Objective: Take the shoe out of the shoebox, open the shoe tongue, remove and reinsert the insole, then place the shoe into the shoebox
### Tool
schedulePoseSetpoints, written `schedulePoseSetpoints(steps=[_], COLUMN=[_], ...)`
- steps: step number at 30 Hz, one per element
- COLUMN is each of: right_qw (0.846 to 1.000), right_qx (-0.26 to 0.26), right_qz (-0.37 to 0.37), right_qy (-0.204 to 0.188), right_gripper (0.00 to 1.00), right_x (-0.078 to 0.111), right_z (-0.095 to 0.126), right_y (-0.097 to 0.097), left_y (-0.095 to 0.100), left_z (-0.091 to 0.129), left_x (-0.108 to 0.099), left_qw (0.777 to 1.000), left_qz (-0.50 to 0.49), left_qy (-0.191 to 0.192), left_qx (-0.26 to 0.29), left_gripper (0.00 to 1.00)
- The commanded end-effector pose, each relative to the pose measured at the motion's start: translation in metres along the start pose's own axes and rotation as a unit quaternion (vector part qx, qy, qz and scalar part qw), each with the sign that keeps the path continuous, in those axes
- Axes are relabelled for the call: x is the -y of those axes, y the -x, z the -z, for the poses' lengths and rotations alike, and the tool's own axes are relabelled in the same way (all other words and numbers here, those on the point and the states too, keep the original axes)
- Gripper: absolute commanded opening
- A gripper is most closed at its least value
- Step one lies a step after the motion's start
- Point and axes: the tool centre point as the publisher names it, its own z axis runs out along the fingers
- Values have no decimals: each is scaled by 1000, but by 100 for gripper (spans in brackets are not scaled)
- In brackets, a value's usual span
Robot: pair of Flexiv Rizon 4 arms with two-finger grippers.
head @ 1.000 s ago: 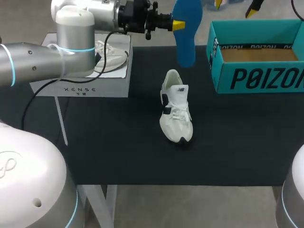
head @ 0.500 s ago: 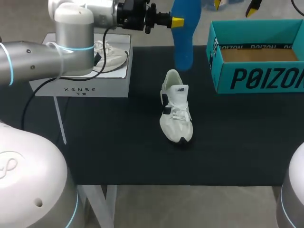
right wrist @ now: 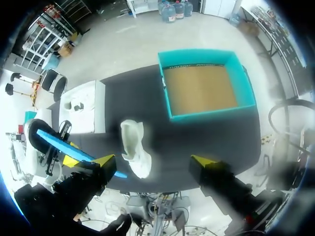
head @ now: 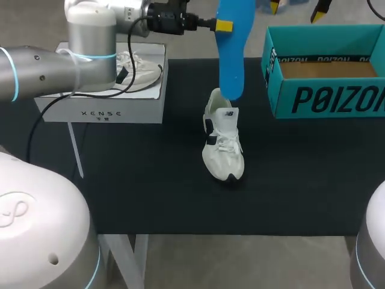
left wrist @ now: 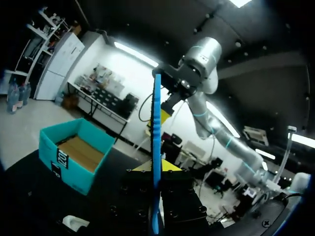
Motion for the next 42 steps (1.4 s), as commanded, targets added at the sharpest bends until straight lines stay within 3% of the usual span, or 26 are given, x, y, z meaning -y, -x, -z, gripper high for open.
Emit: schedulePoseSetpoints(steps=[1, 3, 5, 8, 12, 16, 24, 32, 42], right_qw=[1000, 1000, 1000, 1000, 998, 997, 996, 994, 992], right_qx=[19, 23, 22, 24, 51, 63, 60, 55, 54], right_qz=[5, 7, 8, 9, 19, 31, 43, 69, 99], right_qy=[3, 5, 8, 12, 30, 44, 52, 58, 53], right_gripper=[100, 100, 100, 100, 100, 100, 100, 100, 100], right_x=[1, 1, 3, 6, 12, 17, 25, 32, 38], right_z=[6, 9, 13, 19, 26, 29, 28, 27, 25], right_y=[-10, -11, -13, -20, -34, -50, -73, -99, -117], left_y=[9, 9, 16, 21, 18, 18, 23, 34, 48], left_z=[1, 1, 0, -2, -4, -1, 0, 0, -1], left_x=[3, 3, 2, 1, 2, 3, 4, 6, 2], left_qw=[998, 998, 989, 967, 951, 928, 917, 918, 906], left_qz=[57, 57, 139, 253, 306, 369, 394, 393, 419], left_qy=[5, 5, -20, -22, -34, -34, -38, -59, -61], left_qx=[-32, -32, -45, -11, -16, 35, 44, -16, -6], left_gripper=[0, 0, 0, 0, 0, 0, 0, 0, 0])
